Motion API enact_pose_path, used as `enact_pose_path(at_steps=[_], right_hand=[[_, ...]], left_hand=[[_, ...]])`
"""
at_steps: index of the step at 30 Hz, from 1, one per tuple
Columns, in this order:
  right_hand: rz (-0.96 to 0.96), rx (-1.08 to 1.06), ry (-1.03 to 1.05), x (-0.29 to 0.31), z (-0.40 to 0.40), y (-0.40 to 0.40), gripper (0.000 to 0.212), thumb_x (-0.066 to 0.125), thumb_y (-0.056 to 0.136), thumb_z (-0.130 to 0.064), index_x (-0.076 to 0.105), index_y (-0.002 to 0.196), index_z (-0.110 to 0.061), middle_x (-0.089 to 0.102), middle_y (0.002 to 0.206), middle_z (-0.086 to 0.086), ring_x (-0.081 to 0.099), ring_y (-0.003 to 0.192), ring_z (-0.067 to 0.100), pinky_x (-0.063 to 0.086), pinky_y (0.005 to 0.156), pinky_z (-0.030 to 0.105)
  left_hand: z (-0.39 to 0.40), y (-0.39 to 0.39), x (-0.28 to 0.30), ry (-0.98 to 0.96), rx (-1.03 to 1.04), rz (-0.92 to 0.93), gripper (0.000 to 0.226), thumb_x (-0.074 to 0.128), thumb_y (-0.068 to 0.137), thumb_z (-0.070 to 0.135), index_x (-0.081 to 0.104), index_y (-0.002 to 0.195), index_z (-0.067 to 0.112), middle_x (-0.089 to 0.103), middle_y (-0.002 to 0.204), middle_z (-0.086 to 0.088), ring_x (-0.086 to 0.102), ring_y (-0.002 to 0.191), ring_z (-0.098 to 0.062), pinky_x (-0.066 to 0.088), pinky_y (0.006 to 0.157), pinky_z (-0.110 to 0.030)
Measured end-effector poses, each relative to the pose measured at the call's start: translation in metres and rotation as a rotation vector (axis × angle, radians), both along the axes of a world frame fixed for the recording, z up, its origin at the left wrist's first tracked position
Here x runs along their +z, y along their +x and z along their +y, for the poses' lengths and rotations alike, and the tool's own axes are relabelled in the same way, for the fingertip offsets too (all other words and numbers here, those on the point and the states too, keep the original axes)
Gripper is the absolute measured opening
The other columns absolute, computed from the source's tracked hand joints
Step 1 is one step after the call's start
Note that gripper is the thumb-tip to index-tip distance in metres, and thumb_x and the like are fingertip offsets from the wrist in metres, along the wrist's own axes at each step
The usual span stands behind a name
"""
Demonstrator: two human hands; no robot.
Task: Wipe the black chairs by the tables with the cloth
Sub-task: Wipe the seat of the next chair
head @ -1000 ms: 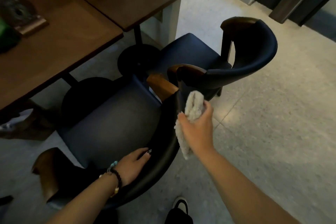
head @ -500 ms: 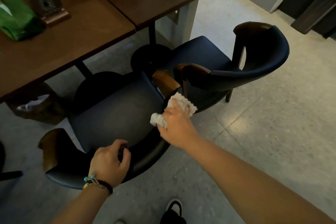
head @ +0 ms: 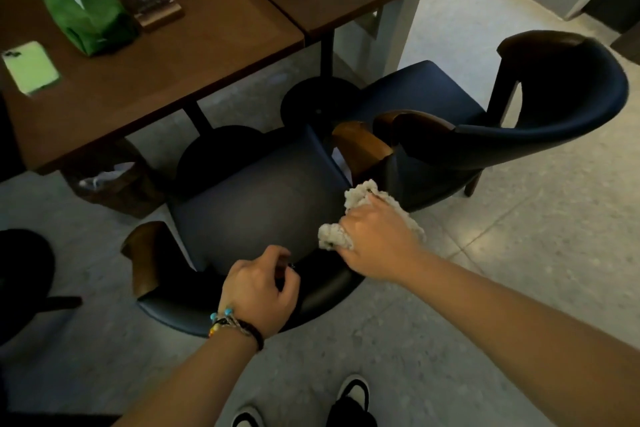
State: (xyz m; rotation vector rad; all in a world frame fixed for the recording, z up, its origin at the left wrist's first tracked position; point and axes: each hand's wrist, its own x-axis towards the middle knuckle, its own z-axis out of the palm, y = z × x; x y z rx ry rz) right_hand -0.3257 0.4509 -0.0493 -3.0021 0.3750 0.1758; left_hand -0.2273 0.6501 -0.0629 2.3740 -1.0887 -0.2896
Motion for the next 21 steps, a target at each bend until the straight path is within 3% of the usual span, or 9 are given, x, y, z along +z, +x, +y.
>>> enact_pose_path(at_steps=[2,5,8,11,13,15,17,19,21], right_hand=[[-0.024,-0.010,0.057,0.003,-0.018,0.012,0.030,0.053,0.091,-0.045,0.072,0.107,-0.027,0.073,0.098,0.009,0.061,0.103,0.035,0.034,0.104,0.054],[0.177,-0.211,0.119,0.003,-0.045,0.044,0.055,0.046,0.089,-0.061,0.064,0.124,-0.022,0.070,0.112,0.002,0.059,0.112,0.025,0.023,0.112,0.047],[0.277,-0.173,0.045,-0.005,-0.045,0.057,0.060,0.044,0.081,-0.074,0.067,0.101,-0.021,0.061,0.085,-0.004,0.059,0.101,0.023,0.024,0.110,0.047],[0.319,-0.274,0.243,0.003,-0.040,0.051,0.051,0.053,0.079,-0.070,0.065,0.074,-0.020,0.062,0.074,-0.004,0.061,0.082,0.021,0.047,0.084,0.040],[0.331,-0.341,0.329,0.011,-0.024,0.047,0.046,0.058,0.078,-0.066,0.064,0.068,-0.021,0.062,0.069,0.000,0.060,0.070,0.018,0.045,0.064,0.035],[0.314,-0.379,0.243,0.011,0.014,0.043,0.045,0.057,0.079,-0.066,0.058,0.066,-0.023,0.057,0.068,-0.003,0.060,0.073,0.018,0.045,0.069,0.035],[0.222,-0.432,0.070,0.004,0.062,0.041,0.045,0.053,0.082,-0.063,0.049,0.064,-0.023,0.048,0.065,-0.005,0.061,0.082,0.024,0.043,0.086,0.042],[0.140,-0.538,0.041,-0.002,0.106,0.046,0.041,0.051,0.086,-0.057,0.049,0.066,-0.022,0.051,0.066,-0.001,0.063,0.087,0.029,0.040,0.093,0.046],[0.089,-0.640,0.129,-0.007,0.144,0.059,0.038,0.050,0.087,-0.054,0.060,0.075,-0.020,0.064,0.079,0.005,0.064,0.090,0.032,0.041,0.094,0.046]], left_hand=[[0.000,0.000,-0.001,-0.026,0.013,0.009,0.029,0.053,0.081,0.034,0.066,0.099,0.016,0.061,0.057,0.005,0.059,0.052,-0.021,0.039,0.055,-0.027],[0.003,0.002,-0.006,-0.106,0.037,0.022,0.028,0.053,0.081,0.034,0.065,0.099,0.017,0.066,0.066,0.006,0.063,0.059,-0.018,0.051,0.059,-0.032],[0.005,0.004,-0.011,-0.190,0.075,0.055,0.027,0.053,0.081,0.033,0.063,0.102,0.020,0.070,0.079,0.008,0.066,0.070,-0.012,0.054,0.067,-0.033],[0.011,0.013,-0.011,-0.250,0.091,0.245,0.030,0.051,0.081,0.034,0.058,0.109,0.025,0.069,0.093,0.013,0.065,0.083,-0.006,0.055,0.076,-0.032],[0.025,0.033,-0.014,-0.181,0.015,0.268,0.033,0.054,0.084,0.036,0.055,0.116,0.027,0.066,0.105,0.011,0.063,0.097,-0.008,0.053,0.085,-0.032],[0.045,0.069,-0.023,-0.026,-0.016,0.236,0.036,0.058,0.090,0.033,0.053,0.125,0.024,0.062,0.120,0.002,0.059,0.109,-0.016,0.047,0.093,-0.030],[0.060,0.105,-0.027,0.021,0.181,0.365,0.038,0.058,0.093,0.030,0.051,0.129,0.020,0.057,0.127,-0.003,0.058,0.103,-0.015,0.046,0.088,-0.026],[0.059,0.122,-0.028,-0.118,0.435,0.569,0.032,0.055,0.095,0.028,0.051,0.126,0.021,0.056,0.125,0.001,0.057,0.095,-0.010,0.042,0.082,-0.024],[0.052,0.115,-0.029,-0.281,0.470,0.522,0.024,0.055,0.094,0.024,0.056,0.118,0.023,0.059,0.116,0.004,0.056,0.098,-0.008,0.040,0.086,-0.024]])
